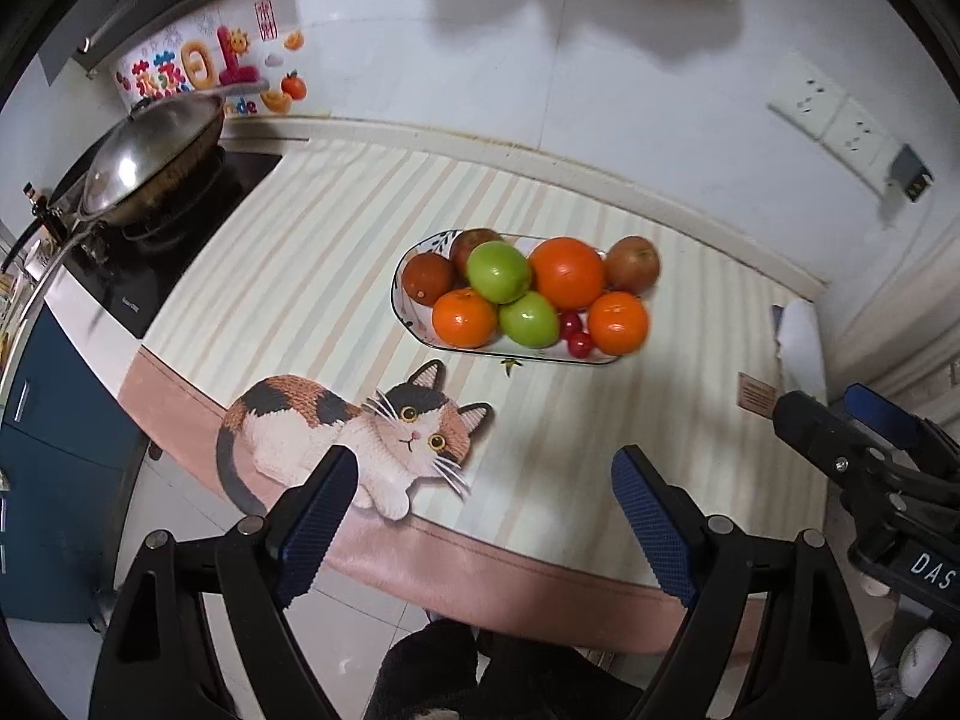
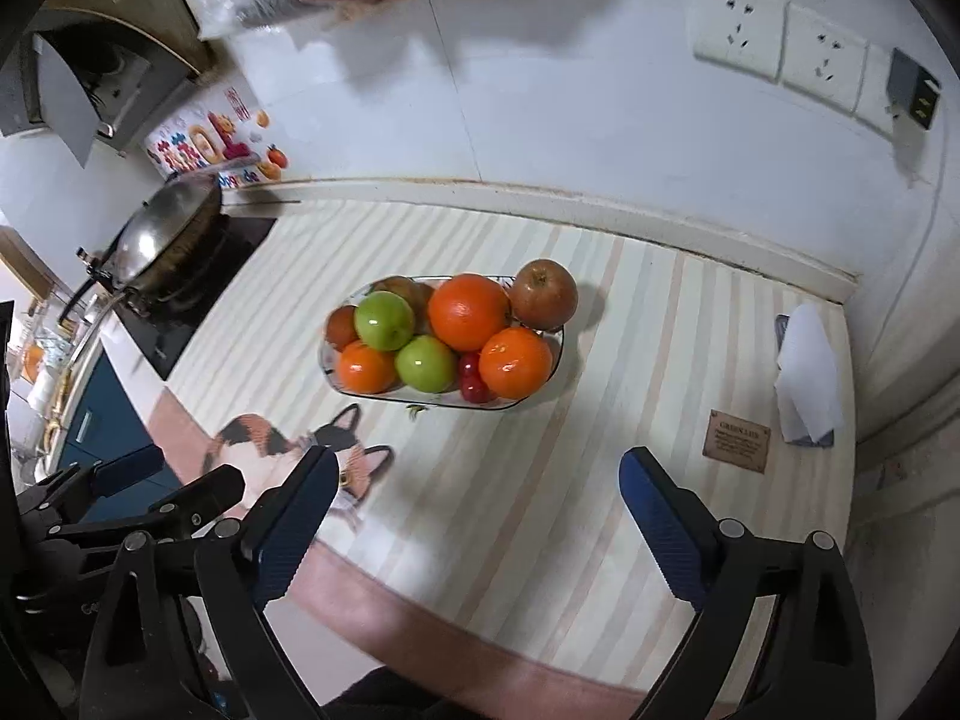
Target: Organize fruits
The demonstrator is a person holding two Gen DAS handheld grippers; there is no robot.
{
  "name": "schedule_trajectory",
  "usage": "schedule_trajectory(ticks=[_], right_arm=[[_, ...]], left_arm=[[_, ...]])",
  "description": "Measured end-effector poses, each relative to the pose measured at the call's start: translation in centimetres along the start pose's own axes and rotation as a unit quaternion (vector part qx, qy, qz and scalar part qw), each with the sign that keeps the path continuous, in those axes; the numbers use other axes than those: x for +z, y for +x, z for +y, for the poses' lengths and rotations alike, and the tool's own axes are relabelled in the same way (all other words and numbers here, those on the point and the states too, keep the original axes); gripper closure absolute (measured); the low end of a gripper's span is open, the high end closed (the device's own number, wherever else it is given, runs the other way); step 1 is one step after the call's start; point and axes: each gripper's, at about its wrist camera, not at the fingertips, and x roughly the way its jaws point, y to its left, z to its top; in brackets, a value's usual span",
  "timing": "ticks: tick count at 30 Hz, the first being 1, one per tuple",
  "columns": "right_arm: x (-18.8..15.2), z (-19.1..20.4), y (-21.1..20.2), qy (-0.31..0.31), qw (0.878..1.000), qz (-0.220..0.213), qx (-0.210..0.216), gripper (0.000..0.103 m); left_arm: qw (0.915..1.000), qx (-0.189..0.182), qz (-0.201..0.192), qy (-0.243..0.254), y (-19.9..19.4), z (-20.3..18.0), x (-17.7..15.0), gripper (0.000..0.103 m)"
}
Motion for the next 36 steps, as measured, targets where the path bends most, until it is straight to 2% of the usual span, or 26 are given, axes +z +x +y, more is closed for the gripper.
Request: schedule_trajectory(ticks=[10, 18, 29, 36], right_arm=[[-2.1, 1.6, -9.5, -0.007, 1.0, -0.023, -0.005, 0.005], [-3.1, 1.8, -13.7, -0.003, 1.0, -0.028, -0.013, 0.005], [-3.6, 1.7, -14.7, -0.006, 0.999, -0.029, -0.012, 0.005], [-2.7, 1.7, -13.2, 0.0, 1.0, -0.028, -0.008, 0.005]], left_arm=[[0.9997, -0.006, -0.022, 0.012, -6.4, -0.4, -1.9, 0.016], [0.9994, -0.015, -0.03, 0.008, -10.0, -0.2, -2.8, 0.016], [0.9989, -0.009, -0.045, 0.001, -11.3, 0.3, -2.9, 0.016], [0.9986, 0.012, -0.05, -0.007, -9.0, 0.9, -2.2, 0.016]])
